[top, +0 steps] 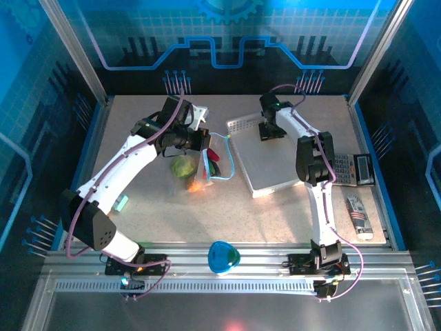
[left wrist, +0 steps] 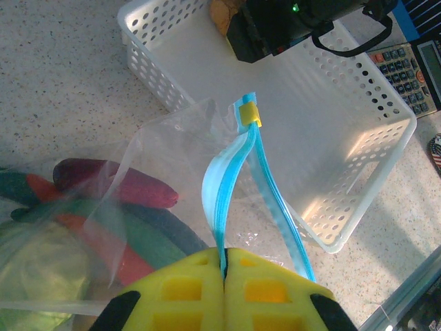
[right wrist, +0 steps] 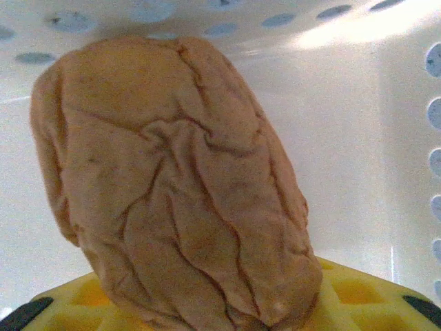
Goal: Place the food in the zip-top bag and seal the zipper
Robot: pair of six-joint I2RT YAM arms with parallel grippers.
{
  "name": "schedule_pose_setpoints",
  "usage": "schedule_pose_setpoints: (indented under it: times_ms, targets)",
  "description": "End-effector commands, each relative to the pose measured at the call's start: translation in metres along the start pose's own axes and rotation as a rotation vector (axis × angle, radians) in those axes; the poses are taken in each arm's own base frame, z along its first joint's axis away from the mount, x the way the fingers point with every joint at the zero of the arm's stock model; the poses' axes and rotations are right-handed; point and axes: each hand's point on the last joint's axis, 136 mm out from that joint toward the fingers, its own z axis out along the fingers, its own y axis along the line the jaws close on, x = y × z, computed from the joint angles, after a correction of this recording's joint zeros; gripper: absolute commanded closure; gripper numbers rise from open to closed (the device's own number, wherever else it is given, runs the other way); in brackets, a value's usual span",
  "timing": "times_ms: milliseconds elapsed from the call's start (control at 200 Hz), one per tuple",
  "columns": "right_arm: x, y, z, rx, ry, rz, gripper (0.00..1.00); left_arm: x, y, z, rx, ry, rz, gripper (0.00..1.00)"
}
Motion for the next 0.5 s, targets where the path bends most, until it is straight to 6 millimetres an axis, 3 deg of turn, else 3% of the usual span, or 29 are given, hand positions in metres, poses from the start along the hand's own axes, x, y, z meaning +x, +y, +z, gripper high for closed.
schedule_pose_setpoints:
  times_ms: [0,25,255,400,495]
  targets:
    - [0.000,0.003,-0.014,-0.044,-0.021,0.003,0.63,-0.007,0.000,-0.009,-0.006,-0.028,0.013,0.99]
    - [-0.005,0.002,-0.027,-0.049,-0.047,0.007,0.64,-0.007,0.000,-0.009,-0.005,-0.028,0.015,0.99]
    - [-0.001,0.006,-0.075,-0.102,-0.127,0.007,0.65,-0.006,0.002,-0.004,-0.007,-0.026,0.013,0.99]
    - [0.012,0.016,-0.124,-0.187,-0.195,0.014,0.65,-0.006,0.003,0.000,-0.008,-0.021,0.014,0.99]
    - [0.031,0.031,-0.161,-0.285,-0.222,0.009,0.65,-0.006,0.004,0.003,-0.009,-0.012,0.012,1.00]
